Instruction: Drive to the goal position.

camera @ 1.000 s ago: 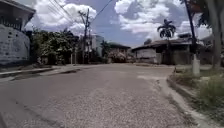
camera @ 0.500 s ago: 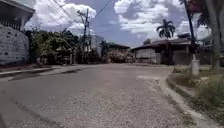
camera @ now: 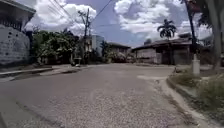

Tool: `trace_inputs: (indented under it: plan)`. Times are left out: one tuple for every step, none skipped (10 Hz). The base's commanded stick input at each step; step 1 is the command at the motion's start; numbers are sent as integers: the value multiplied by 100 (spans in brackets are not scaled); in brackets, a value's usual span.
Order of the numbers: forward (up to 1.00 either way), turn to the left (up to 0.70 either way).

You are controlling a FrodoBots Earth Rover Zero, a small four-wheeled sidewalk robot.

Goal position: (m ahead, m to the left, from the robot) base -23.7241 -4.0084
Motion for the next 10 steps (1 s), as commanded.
trace_inputs:
  plan:
    - [3,47]
    - [0,100]
    - [0,100]
    - [0,100]
    - [0,100]
    - [0,100]
    - [0,100]
    - [0,100]
    - [0,100]
    - [0,100]
